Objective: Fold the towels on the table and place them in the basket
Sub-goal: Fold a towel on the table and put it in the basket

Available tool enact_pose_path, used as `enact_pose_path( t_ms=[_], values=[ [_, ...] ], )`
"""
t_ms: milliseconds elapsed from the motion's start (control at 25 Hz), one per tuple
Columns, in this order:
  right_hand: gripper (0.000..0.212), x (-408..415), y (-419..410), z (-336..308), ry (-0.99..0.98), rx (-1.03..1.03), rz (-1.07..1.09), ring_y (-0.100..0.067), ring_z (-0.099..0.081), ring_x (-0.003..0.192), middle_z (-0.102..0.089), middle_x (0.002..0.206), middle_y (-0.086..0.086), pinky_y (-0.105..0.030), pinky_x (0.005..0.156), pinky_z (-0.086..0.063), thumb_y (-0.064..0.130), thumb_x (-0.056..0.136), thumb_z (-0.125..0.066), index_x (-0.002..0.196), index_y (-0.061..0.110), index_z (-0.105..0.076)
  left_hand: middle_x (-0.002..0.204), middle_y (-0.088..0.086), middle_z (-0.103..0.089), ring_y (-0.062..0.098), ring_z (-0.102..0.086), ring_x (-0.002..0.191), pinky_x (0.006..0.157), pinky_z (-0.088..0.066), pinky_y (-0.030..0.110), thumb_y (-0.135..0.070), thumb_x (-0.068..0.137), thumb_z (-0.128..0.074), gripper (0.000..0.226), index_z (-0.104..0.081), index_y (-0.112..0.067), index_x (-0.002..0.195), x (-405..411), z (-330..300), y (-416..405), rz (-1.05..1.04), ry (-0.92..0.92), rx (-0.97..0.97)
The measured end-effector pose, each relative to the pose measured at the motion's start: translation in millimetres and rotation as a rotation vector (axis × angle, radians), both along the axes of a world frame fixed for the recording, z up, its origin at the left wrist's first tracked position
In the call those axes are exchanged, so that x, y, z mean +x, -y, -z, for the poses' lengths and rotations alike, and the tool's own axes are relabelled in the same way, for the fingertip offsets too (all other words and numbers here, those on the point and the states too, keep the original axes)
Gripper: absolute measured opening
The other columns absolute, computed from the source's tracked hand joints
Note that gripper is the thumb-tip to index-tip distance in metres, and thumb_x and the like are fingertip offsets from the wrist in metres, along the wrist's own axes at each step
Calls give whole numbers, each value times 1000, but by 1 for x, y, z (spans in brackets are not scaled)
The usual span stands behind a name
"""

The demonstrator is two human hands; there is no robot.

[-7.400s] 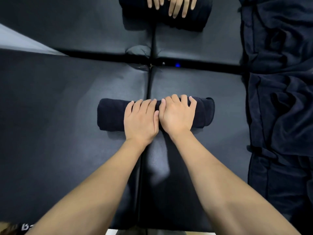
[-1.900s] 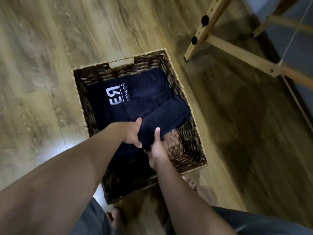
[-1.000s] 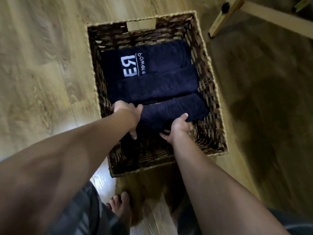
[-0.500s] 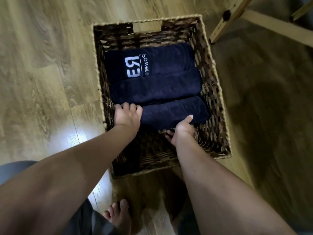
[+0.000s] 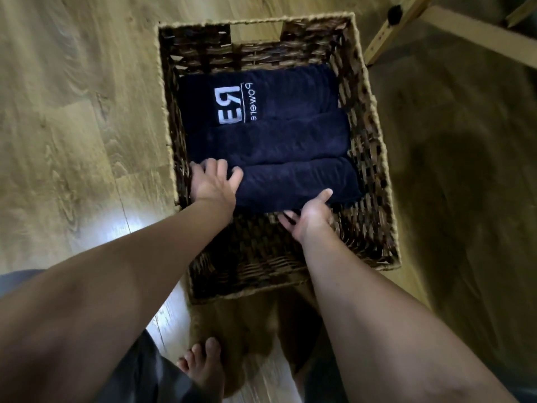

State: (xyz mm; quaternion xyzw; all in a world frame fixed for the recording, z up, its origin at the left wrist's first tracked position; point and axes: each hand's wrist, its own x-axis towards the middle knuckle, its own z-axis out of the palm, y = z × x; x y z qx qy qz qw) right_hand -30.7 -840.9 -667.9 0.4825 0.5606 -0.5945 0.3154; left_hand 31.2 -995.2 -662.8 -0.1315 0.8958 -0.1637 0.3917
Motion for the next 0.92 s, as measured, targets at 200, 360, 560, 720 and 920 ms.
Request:
enact_pose_path(
  t_ms=[200,360,560,720,920],
  values=[
    [61,-7,-5,-5,63,27,-52,-34,-70,92,-61,113,-10,-55,92,-57,66,101,-32,145,25,-42,148,18,-23,40,-26,139,111,-29,47,-71,82,-59,112,6,-20,158,-5,-6,-1,-34,94,41],
    [67,-8,-8,-4,57,56,-17,-37,-66,97,-59,120,-13,-52,87,-59,66,101,-35,149,20,-40,155,16,-23,37,-25,143,108,-36,49,-79,85,-50,101,-17,-14,155,-18,-32,12,-195,24,226],
    [72,-9,-8,-1,-29,11,127,-38,-60,115,-52,142,-10,-48,80,-61,73,95,-39,151,27,-37,142,10,-53,32,-52,130,89,-48,41,-30,94,-68,54,-52,-12,141,-28,-43,9,-141,19,149],
    [69,-18,-13,11,-28,21,189,-37,-55,126,-45,151,-9,-47,78,-60,71,95,-42,154,36,-33,145,17,-46,37,-51,132,101,-50,46,-23,98,-62,53,-45,-5,145,-19,-20,9,-124,85,195],
    [67,-28,-17,8,5,37,91,-38,-57,120,-47,146,-11,-44,69,-60,68,96,-47,152,32,-39,149,17,-42,35,-48,135,105,-45,45,-24,104,-53,51,-38,-3,148,-14,-12,3,-150,83,242]
  ],
)
